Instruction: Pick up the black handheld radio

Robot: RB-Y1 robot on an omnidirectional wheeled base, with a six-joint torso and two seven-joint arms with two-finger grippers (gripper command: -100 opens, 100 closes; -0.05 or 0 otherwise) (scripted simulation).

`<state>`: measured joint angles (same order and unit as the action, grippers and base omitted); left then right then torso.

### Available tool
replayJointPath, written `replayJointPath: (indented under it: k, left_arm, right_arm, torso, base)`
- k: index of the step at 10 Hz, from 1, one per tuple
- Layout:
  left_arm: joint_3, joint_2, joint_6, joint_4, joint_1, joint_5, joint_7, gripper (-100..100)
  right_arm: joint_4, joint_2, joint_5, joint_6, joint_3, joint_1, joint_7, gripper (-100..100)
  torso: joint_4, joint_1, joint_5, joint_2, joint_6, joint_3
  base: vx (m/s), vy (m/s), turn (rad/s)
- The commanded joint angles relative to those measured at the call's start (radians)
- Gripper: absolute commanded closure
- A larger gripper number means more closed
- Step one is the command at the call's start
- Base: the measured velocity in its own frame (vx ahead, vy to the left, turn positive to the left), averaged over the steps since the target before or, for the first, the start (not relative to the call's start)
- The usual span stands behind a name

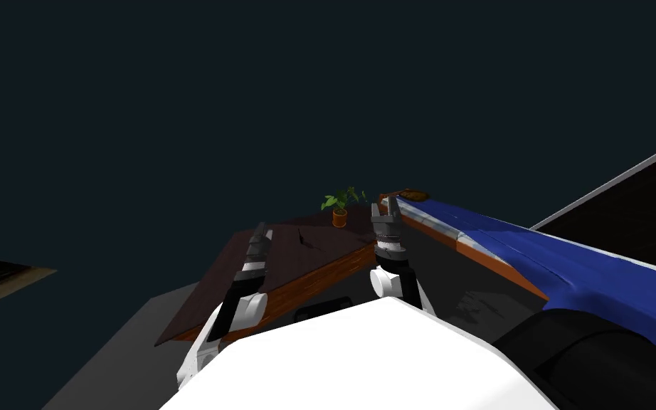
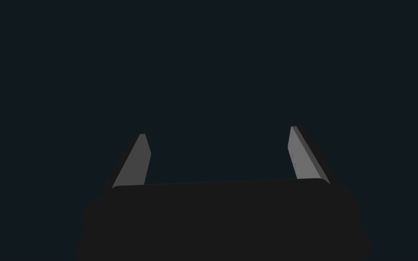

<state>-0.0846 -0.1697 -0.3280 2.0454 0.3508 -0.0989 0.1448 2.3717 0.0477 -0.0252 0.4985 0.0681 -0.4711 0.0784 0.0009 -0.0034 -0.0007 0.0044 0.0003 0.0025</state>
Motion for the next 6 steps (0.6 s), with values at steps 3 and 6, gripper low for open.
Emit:
replayJointPath:
  k: [3,6]
  left_arm:
    - [-0.09,-0.052,0.09,-0.114,-0.062,-0.022,0.033,-100]
    - [-0.116,-0.066,0.117,-0.165,-0.084,-0.029,0.042,-100]
  right_arm:
    - [0.0,0.0,0.0,0.0,0.0,0.0,0.0,0]
    - [0.0,0.0,0.0,0.0,0.0,0.0,0.0,0]
  torso:
    - [0.0,0.0,0.0,0.0,0.0,0.0]
    - [0.0,0.001,0.0,0.0,0.0,0.0]
  base:
    - [-0.07,-0.057,-0.237]
    - [-0.052,-0.033,-0.107]
